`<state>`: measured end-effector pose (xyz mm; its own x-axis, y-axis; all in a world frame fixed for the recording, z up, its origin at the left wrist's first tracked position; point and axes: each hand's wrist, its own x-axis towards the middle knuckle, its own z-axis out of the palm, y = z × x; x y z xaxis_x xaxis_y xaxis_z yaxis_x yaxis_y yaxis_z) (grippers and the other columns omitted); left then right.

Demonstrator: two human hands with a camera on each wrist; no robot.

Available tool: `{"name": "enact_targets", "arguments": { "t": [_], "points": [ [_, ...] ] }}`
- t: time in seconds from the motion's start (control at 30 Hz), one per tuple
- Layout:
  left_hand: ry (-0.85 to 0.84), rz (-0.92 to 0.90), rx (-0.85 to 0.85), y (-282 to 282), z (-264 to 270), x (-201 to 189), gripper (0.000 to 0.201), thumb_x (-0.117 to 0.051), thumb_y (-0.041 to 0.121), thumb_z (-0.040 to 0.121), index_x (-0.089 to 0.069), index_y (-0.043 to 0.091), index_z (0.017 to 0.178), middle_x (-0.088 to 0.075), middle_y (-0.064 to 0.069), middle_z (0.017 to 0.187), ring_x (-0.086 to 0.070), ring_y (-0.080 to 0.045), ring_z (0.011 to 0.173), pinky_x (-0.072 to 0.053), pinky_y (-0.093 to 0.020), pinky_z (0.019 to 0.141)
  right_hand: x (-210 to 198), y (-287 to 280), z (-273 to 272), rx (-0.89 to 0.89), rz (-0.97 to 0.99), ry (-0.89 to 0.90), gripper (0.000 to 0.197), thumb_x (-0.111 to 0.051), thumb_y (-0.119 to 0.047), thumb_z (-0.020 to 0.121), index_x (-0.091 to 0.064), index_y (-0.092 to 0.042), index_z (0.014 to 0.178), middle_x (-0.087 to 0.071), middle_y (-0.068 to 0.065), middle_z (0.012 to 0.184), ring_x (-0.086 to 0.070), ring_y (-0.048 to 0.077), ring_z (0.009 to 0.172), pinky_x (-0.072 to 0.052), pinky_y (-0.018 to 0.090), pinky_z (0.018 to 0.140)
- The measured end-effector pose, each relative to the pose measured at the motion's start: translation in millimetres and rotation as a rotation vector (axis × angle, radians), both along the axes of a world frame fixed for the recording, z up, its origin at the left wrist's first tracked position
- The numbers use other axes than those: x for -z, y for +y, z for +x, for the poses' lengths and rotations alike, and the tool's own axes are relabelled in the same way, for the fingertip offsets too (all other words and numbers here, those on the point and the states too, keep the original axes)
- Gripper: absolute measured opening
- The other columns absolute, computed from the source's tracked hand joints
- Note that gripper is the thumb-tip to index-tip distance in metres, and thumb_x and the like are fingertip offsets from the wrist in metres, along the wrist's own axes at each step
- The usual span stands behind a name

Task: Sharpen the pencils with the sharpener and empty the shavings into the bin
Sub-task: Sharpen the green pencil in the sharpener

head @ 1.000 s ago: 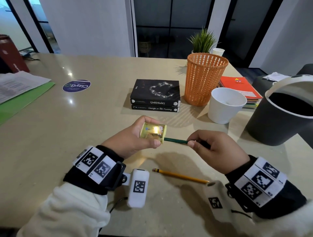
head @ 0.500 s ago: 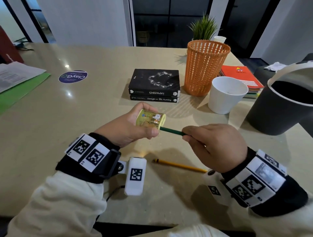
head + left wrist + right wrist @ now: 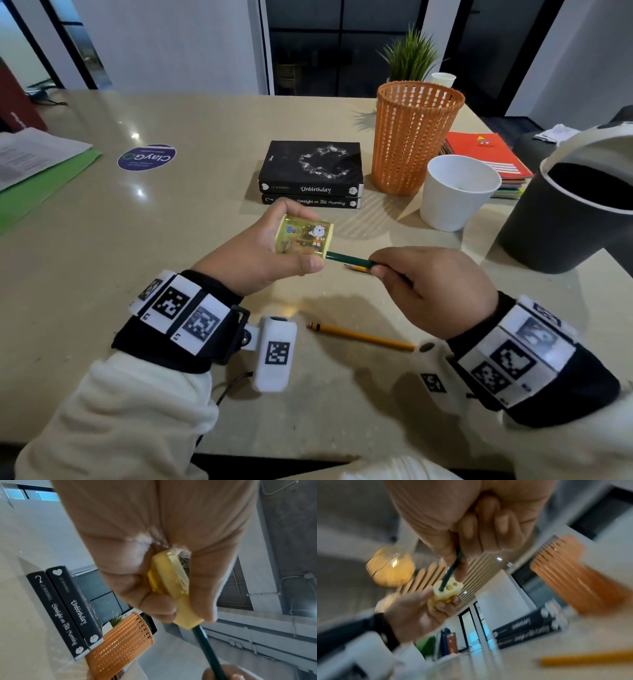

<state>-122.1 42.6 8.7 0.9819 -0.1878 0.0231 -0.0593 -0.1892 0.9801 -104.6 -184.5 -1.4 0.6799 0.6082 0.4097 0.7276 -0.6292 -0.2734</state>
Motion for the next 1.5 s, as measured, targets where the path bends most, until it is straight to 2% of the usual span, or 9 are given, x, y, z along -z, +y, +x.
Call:
{"name": "enact_targets", "arguments": {
  "t": [0.17, 0.37, 0.57, 0.7, 0.8, 0.97, 1.2, 1.4, 1.5],
  "points": [
    [0.035, -0.072, -0.05, -8, 5, 3, 0.054, -0.077, 0.03, 0.057, -0.047, 0.024, 0.102, -0.064, 0.007, 0.072, -0.059, -0.008, 0.061, -0.049, -0.019, 0.059, -2, 5, 3, 0.089, -0.133, -0.158, 0.036, -0.033, -0.028, 0.087, -0.065, -0.011, 0.09, -0.061, 0.004, 0.068, -0.058, 0.03, 0.056, -0.043, 0.03, 0.045],
    [0.014, -0.015, 0.009, -11, 2, -5, 0.049, -0.075, 0.02, 0.067, -0.043, 0.026, 0.105, -0.058, 0.004, 0.085, -0.058, 0.001, 0.063, -0.048, -0.012, 0.063, -7, 7, -6, 0.167, -0.114, -0.158, 0.036, -0.033, -0.036, 0.09, -0.056, -0.015, 0.071, -0.05, -0.003, 0.048, -0.045, 0.025, 0.037, -0.018, 0.017, 0.04],
    [-0.085, 0.097, 0.033, -12, -1, -12, 0.046, -0.072, 0.012, 0.076, -0.039, 0.032, 0.102, -0.056, 0.005, 0.092, -0.057, 0.006, 0.072, -0.046, -0.009, 0.066, -13, 4, -5, 0.151, -0.1, 0.008, 0.038, -0.03, -0.046, 0.09, -0.047, -0.024, 0.064, -0.038, -0.006, 0.044, -0.034, 0.014, 0.039, -0.013, 0.018, 0.04],
    [-0.124, 0.12, 0.021, -13, -3, -11, 0.049, -0.072, 0.012, 0.075, -0.039, 0.038, 0.101, -0.056, 0.007, 0.095, -0.059, 0.004, 0.076, -0.047, -0.01, 0.069, -24, 2, -2, 0.14, -0.165, 0.213, 0.035, -0.033, -0.044, 0.092, -0.035, -0.028, 0.06, -0.044, -0.005, 0.053, -0.041, 0.007, 0.052, -0.024, 0.024, 0.045],
    [-0.118, 0.08, -0.009, -11, -2, -11, 0.05, -0.075, 0.022, 0.07, -0.041, 0.04, 0.101, -0.056, 0.01, 0.097, -0.061, 0.003, 0.079, -0.048, -0.014, 0.072, -25, 5, -4, 0.16, -0.135, 0.034, 0.034, -0.031, -0.044, 0.092, -0.043, -0.029, 0.063, -0.042, -0.009, 0.048, -0.043, 0.013, 0.047, -0.019, 0.022, 0.042],
    [0.008, -0.177, -0.037, -6, 3, -8, 0.056, -0.078, 0.02, 0.056, -0.048, 0.023, 0.103, -0.065, 0.008, 0.073, -0.06, -0.008, 0.061, -0.049, -0.018, 0.06, -26, 7, 1, 0.088, -0.147, -0.233, 0.033, -0.037, -0.036, 0.087, -0.064, -0.017, 0.09, -0.06, -0.002, 0.064, -0.058, 0.026, 0.055, -0.037, 0.027, 0.043],
    [0.122, -0.442, 0.037, -2, 6, -9, 0.041, -0.059, -0.001, 0.065, -0.05, 0.014, 0.103, -0.062, -0.007, 0.076, -0.062, -0.013, 0.057, -0.052, -0.017, 0.055, -27, 14, -3, 0.102, -0.168, -0.331, 0.028, -0.041, -0.033, 0.089, -0.06, -0.017, 0.077, -0.054, -0.004, 0.05, -0.052, 0.024, 0.042, -0.027, 0.02, 0.042],
    [-0.01, -0.182, 0.061, 5, 5, -9, 0.05, -0.073, 0.027, 0.056, -0.051, 0.036, 0.099, -0.064, 0.014, 0.085, -0.062, -0.007, 0.073, -0.05, -0.022, 0.073, -25, 19, -1, 0.122, -0.057, -0.134, 0.031, -0.037, -0.041, 0.087, -0.058, -0.025, 0.071, -0.044, -0.005, 0.042, -0.045, 0.019, 0.039, -0.019, 0.016, 0.04],
    [-0.077, -0.047, 0.056, 4, 3, -12, 0.047, -0.071, 0.022, 0.065, -0.045, 0.037, 0.102, -0.059, 0.014, 0.093, -0.06, 0.005, 0.077, -0.047, -0.014, 0.07, -26, 19, 3, 0.08, 0.001, 0.203, 0.027, -0.041, -0.041, 0.092, -0.055, -0.03, 0.071, -0.047, -0.007, 0.052, -0.046, 0.012, 0.054, -0.034, 0.027, 0.048]
  ]
}}
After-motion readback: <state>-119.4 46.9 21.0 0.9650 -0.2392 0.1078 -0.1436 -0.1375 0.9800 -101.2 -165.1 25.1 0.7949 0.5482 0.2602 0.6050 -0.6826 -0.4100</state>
